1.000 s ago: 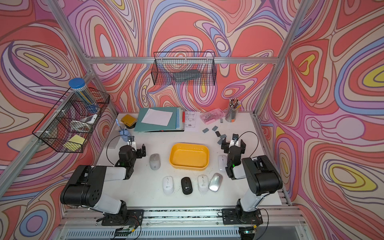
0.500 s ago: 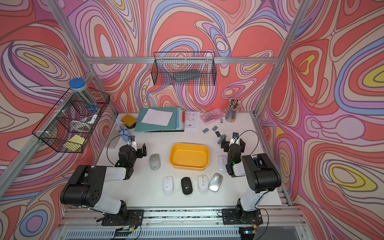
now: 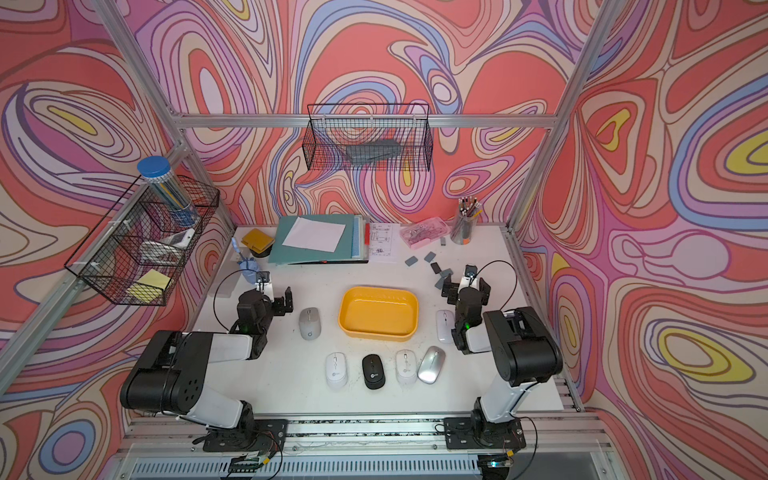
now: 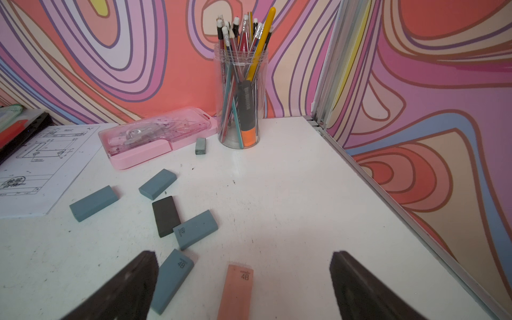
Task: Take out the mouse from the storage box
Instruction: Reset both arms
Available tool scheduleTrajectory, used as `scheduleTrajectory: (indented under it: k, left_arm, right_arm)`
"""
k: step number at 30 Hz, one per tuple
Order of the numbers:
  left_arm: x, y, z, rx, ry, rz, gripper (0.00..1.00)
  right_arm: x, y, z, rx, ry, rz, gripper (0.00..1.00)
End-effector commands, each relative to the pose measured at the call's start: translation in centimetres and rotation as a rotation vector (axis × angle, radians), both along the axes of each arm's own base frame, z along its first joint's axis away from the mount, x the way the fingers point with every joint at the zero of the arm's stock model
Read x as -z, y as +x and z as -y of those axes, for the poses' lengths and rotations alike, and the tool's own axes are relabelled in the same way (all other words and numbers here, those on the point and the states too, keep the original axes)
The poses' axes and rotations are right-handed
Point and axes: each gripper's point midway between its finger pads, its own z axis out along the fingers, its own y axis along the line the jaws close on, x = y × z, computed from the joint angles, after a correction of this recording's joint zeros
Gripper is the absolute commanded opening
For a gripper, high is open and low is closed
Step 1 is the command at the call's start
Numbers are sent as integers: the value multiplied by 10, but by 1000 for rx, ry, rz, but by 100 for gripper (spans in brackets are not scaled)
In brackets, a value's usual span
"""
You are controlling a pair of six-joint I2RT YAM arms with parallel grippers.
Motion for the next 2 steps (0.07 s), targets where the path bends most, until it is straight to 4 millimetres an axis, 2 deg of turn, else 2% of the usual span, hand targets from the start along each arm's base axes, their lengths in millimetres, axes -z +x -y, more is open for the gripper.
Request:
scheduleTrajectory:
  k: [1,2]
  left_arm:
    - [1,-1,1,10,-1,8,99]
    - [1,-1,1,9,-1,8,99]
  right_arm:
    - [2,1,3,6,10,-7,98]
    - [1,1,3,10,9,1,98]
